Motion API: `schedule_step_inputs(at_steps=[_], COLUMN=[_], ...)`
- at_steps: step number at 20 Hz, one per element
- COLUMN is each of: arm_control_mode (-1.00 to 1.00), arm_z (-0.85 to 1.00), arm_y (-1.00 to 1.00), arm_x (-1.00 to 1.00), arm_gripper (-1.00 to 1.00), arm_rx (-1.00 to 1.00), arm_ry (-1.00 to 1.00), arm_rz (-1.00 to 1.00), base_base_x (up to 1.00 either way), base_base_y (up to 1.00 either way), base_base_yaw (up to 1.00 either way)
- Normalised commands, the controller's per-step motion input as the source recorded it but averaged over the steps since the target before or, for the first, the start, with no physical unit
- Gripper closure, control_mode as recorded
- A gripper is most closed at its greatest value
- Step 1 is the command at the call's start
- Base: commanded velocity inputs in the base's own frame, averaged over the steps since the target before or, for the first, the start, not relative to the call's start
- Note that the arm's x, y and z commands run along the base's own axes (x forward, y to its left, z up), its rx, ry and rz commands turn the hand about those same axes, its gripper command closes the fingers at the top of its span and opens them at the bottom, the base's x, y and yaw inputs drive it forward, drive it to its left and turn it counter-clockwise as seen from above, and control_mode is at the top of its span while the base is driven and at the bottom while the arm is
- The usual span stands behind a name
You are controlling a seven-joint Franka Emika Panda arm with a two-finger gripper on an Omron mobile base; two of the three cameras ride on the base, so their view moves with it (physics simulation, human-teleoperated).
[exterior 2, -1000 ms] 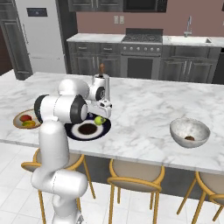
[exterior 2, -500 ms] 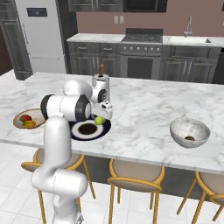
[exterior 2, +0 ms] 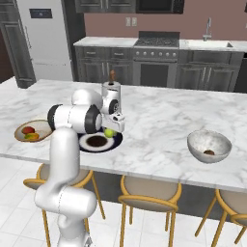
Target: Take the fruits from the plate on the dining counter and place two fruits in each bowl.
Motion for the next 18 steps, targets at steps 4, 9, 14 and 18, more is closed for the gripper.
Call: schedule_step_inputs(at_steps=[4,9,14,18], arm_control_mode=[-1.00,-1.00,-1.00,-1.00], arm_z=[0.00,0.08,0.66,1.00], arm_y=[0.00,-0.15,-0.19,0.00], arm_x=[0.00,-0.36,-0.84,-0.90], arm_gripper=[1.00,1.00,1.00,1.00], arm_rx=[0.00,0.00,0.00,0.00], arm_ry=[0.00,-0.04,-0.05,-0.01], arm_rz=[0.00,0.01,0.01,0.07], base_base_x=[0.00,0.00,0.00,0.00], base_base_y=[0.00,0.00,0.00,0.00], base_base_yaw=[0.00,0.00,0.00,0.00])
